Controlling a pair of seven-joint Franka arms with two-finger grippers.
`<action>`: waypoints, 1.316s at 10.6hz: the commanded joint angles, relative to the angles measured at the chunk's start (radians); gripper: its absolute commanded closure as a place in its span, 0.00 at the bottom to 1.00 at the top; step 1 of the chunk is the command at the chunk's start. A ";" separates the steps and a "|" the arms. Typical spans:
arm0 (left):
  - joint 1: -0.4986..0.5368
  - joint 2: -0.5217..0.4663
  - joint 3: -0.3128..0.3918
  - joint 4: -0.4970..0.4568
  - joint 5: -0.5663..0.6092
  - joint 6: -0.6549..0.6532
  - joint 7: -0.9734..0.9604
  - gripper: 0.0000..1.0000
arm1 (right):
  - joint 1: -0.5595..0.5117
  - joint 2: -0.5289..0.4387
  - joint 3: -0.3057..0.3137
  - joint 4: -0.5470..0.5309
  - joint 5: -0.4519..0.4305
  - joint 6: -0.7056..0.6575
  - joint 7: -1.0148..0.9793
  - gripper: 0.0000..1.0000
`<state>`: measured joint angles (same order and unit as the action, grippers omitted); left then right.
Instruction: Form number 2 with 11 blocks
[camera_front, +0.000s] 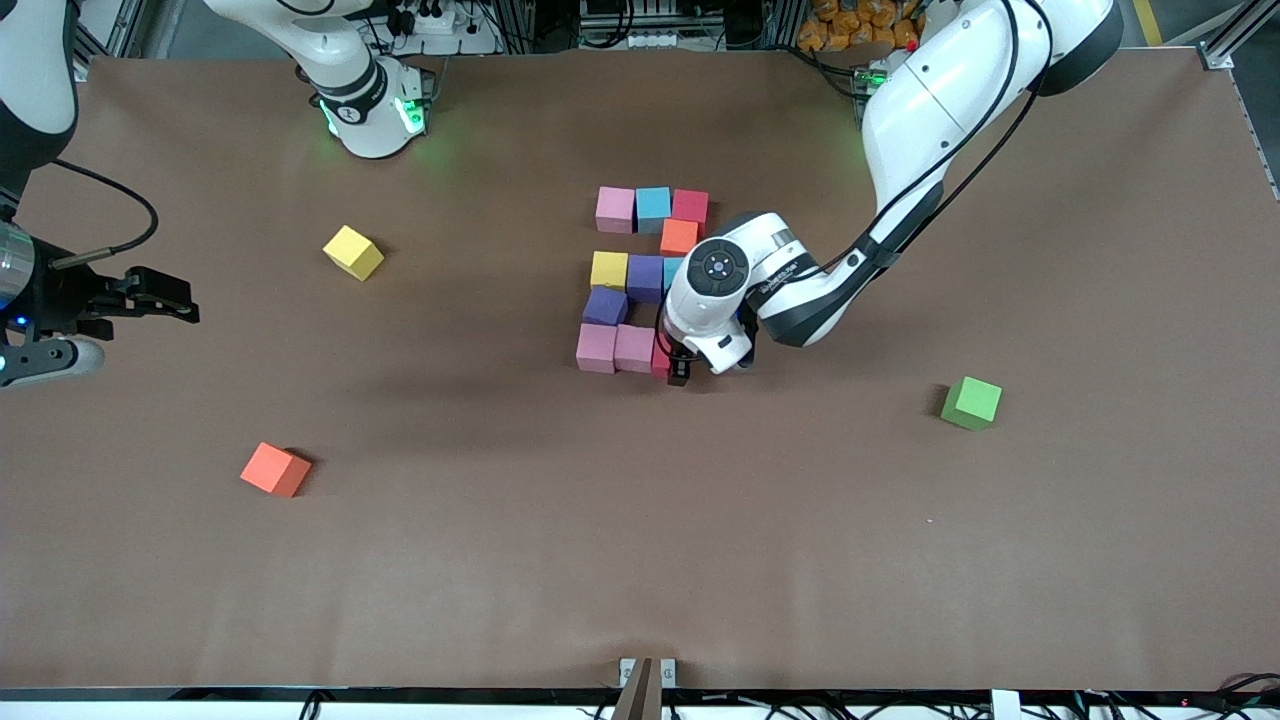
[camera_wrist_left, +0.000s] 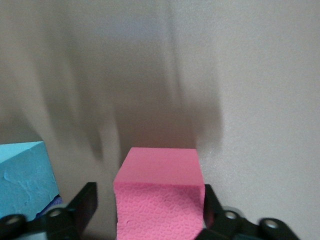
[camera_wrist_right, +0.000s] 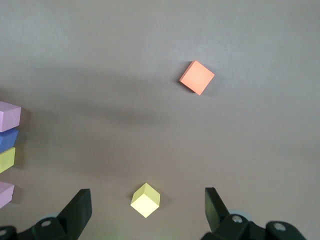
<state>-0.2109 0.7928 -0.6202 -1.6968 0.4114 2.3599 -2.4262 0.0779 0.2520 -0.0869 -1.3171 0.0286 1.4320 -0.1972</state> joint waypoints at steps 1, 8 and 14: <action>-0.007 0.003 0.004 0.016 0.027 0.004 -0.004 0.00 | -0.021 -0.016 0.026 -0.011 -0.012 -0.007 0.021 0.00; 0.013 -0.165 -0.024 0.008 0.015 -0.080 0.015 0.00 | -0.040 -0.004 0.024 -0.010 -0.010 -0.005 0.010 0.00; 0.126 -0.287 -0.042 0.041 0.010 -0.178 0.500 0.00 | -0.026 -0.010 0.026 -0.014 -0.013 -0.010 0.022 0.00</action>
<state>-0.1053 0.5155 -0.6456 -1.6572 0.4119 2.2165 -2.0324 0.0614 0.2545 -0.0791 -1.3253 0.0286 1.4299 -0.1916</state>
